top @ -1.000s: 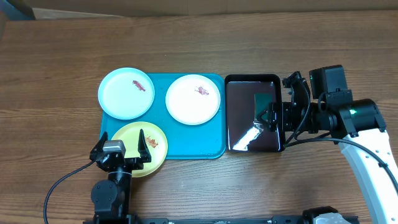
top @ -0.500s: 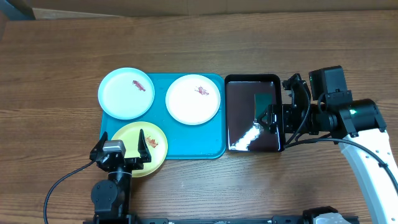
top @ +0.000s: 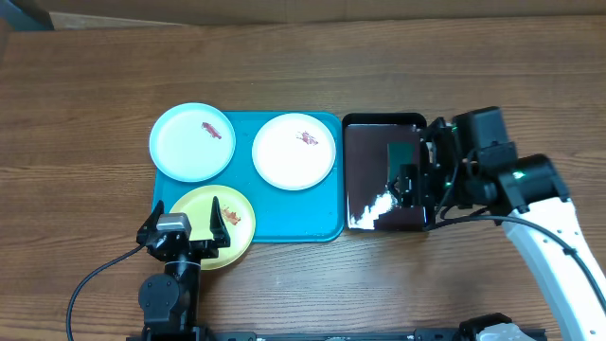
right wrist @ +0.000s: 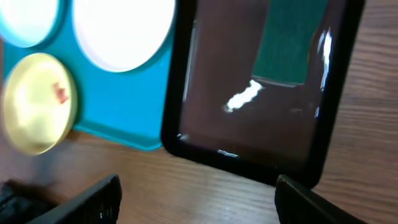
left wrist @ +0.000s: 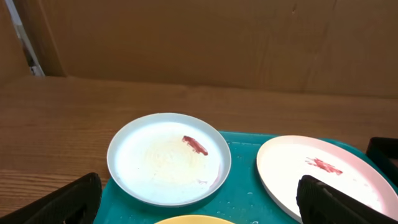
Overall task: Clean dirty plates on tray and stack at the side
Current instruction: 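Move the right gripper over the black tray toward the sponge, then lower the right gripper and grasp the green sponge in the water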
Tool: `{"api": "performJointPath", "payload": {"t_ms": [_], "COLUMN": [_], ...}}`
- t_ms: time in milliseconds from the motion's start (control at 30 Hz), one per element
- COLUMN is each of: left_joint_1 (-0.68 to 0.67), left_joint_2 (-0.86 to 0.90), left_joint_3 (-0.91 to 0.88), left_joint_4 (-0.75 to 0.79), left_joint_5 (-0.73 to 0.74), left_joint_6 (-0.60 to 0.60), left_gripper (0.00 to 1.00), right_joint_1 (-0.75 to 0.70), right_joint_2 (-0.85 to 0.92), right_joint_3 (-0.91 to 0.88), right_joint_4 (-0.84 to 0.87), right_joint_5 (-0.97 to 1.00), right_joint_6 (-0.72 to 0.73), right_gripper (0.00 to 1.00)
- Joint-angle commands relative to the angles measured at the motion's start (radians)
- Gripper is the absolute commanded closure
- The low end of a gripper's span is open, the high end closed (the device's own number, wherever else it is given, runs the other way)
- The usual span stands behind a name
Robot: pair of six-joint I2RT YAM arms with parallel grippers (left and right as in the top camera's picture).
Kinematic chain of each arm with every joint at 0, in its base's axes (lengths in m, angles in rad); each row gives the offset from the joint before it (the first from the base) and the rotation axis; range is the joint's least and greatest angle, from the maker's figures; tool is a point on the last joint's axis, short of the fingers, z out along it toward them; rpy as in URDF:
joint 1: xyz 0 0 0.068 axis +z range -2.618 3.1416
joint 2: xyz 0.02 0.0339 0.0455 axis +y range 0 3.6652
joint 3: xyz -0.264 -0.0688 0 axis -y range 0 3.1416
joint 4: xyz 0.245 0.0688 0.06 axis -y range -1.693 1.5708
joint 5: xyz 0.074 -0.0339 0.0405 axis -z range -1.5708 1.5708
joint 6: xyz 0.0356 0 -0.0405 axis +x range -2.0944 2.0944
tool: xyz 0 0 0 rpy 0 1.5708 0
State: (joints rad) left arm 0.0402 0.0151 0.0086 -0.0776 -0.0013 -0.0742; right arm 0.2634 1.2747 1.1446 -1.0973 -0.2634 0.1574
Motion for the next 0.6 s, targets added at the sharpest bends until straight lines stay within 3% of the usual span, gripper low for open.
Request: {"api": "performJointPath", "payload": {"t_ms": [0,200,567], "left_joint_1": [0.005,0.005,0.005], "left_joint_2": [-0.01,-0.01,-0.01], "left_joint_3": [-0.004,-0.004,-0.004], "left_joint_4": [0.001,0.001,0.001], "left_joint_5": [-0.006,-0.006,-0.006], "left_joint_6": [0.015,0.015,0.015], "left_gripper": [0.0,0.0,0.0], "right_joint_1": [0.066,0.164,0.167], "right_joint_2": [0.0,0.018,0.095], "right_joint_3": [-0.035,-0.107,-0.111], "right_joint_4": [0.045,0.169,0.342], "right_joint_5": [0.192,0.35,0.361], "right_joint_6": [0.119,0.158,0.158], "right_gripper": [0.21,0.22,0.23]}}
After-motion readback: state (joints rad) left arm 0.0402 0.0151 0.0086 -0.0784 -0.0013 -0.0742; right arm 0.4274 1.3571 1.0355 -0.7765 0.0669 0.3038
